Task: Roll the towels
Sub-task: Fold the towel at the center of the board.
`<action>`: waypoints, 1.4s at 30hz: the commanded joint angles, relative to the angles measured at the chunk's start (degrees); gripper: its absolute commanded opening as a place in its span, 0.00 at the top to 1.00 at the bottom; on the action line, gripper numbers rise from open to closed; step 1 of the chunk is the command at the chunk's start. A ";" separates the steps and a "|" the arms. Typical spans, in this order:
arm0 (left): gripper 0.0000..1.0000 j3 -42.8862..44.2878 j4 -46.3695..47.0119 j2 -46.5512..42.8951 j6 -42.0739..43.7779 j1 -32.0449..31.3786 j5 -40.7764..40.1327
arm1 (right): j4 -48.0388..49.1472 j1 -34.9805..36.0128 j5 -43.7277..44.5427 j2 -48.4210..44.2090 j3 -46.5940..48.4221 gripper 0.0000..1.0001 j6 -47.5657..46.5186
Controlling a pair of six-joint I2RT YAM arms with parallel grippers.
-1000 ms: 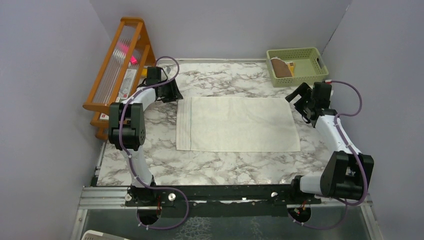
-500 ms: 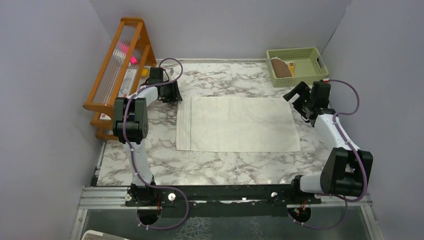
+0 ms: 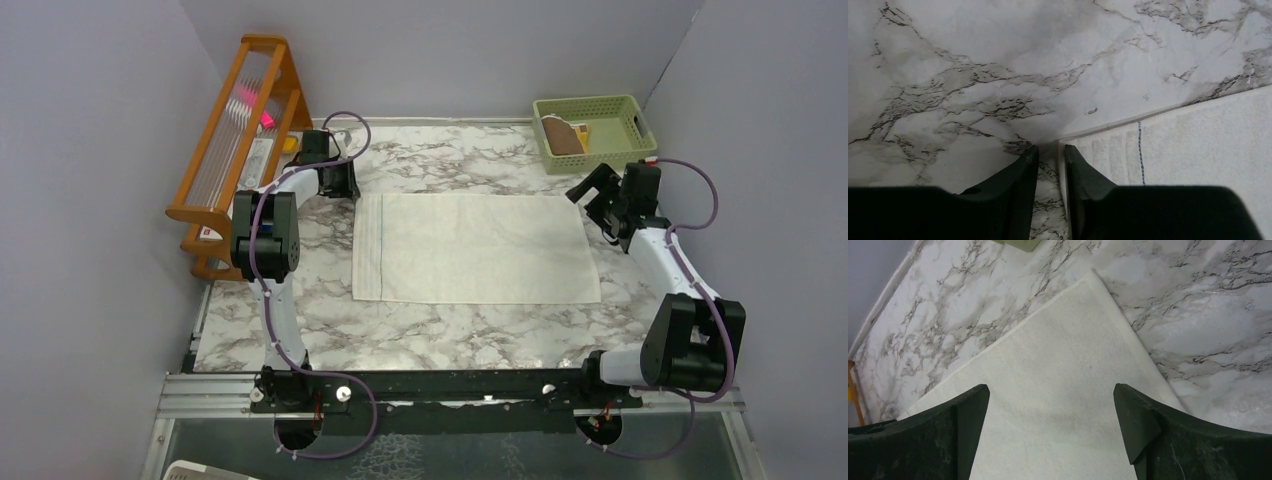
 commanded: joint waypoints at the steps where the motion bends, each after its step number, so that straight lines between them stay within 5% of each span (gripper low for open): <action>1: 0.75 -1.00 -2.58 2.88 3.06 -0.68 -3.97 | 1.33 0.17 1.13 1.33 1.02 0.03 0.56; 12: 0.86 0.88 -2.09 3.53 2.16 -0.77 1.04 | -2.27 0.17 4.34 11.70 9.70 0.02 -2.15; 19: 0.61 1.23 -2.09 3.29 2.34 -0.79 2.57 | -0.58 0.17 7.41 20.24 15.08 0.01 -5.52; 24: 0.60 1.19 -1.73 3.80 1.92 -0.85 3.65 | 2.11 0.17 5.95 21.22 15.44 0.01 -5.33; 30: 0.85 1.02 -1.83 4.51 1.56 -0.90 4.01 | 2.78 0.17 8.16 21.45 15.26 0.01 -7.10; 32: 1.00 0.97 -1.88 4.44 1.27 -0.87 4.31 | 3.54 0.17 9.63 21.92 15.13 0.01 -8.38; 42: 1.00 0.38 -4.13 -3.77 2.31 1.53 -2.38 | 2.95 0.17 10.67 26.12 16.54 0.03 -16.59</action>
